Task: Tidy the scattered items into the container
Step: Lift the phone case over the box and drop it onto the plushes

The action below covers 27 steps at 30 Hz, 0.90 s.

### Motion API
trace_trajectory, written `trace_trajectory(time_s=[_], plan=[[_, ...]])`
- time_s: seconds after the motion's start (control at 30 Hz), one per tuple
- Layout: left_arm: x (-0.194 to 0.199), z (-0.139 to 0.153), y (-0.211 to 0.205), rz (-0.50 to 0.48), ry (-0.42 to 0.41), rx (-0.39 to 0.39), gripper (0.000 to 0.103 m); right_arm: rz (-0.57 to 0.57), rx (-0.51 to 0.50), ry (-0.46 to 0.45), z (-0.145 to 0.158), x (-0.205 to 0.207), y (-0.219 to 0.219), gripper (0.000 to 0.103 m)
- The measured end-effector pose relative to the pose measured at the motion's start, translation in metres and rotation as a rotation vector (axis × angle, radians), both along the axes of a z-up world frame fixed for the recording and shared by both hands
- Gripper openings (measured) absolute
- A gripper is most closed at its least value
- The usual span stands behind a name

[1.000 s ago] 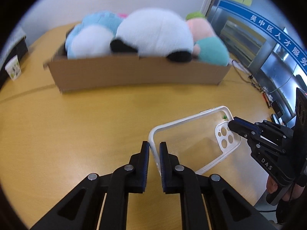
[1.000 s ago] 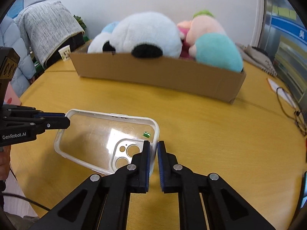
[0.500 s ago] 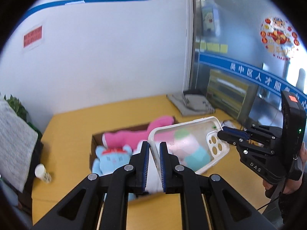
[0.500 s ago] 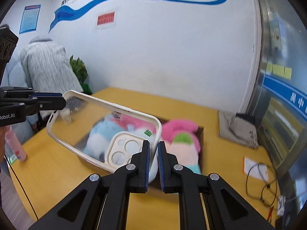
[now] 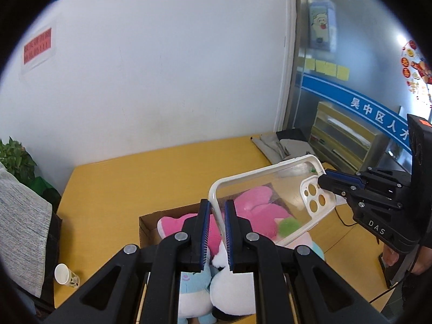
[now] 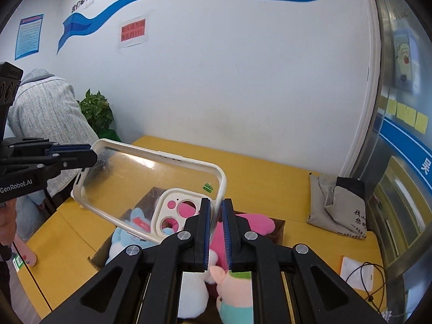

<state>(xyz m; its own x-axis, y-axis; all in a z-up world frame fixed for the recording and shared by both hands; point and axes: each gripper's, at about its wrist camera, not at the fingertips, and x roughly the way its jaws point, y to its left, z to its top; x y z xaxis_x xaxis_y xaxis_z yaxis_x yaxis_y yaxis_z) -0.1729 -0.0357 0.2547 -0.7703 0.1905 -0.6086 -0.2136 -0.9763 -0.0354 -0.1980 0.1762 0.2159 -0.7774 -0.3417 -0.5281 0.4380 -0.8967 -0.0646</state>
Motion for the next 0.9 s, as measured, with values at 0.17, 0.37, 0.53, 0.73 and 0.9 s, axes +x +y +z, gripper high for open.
trace_trajectory(time_s=[0.17,0.37,0.53,0.73,0.9], plan=[[-0.043,-0.036,-0.001,-0.007,-0.062,-0.003,0.01,-0.023,0.017,-0.085,-0.04,-0.051,-0.01,0.01],[-0.089,-0.096,-0.009,-0.007,-0.168,0.029,0.01,-0.047,0.036,-0.195,-0.097,-0.104,-0.016,0.009],[-0.116,-0.14,-0.008,-0.011,-0.249,0.045,0.009,-0.067,0.093,-0.295,-0.152,-0.141,-0.025,0.009],[-0.135,-0.177,-0.005,-0.001,-0.313,0.068,0.009,-0.097,0.149,-0.384,-0.198,-0.16,-0.025,0.009],[-0.139,-0.191,-0.01,0.013,-0.324,0.113,0.009,-0.108,0.164,-0.432,-0.213,-0.161,-0.021,0.009]])
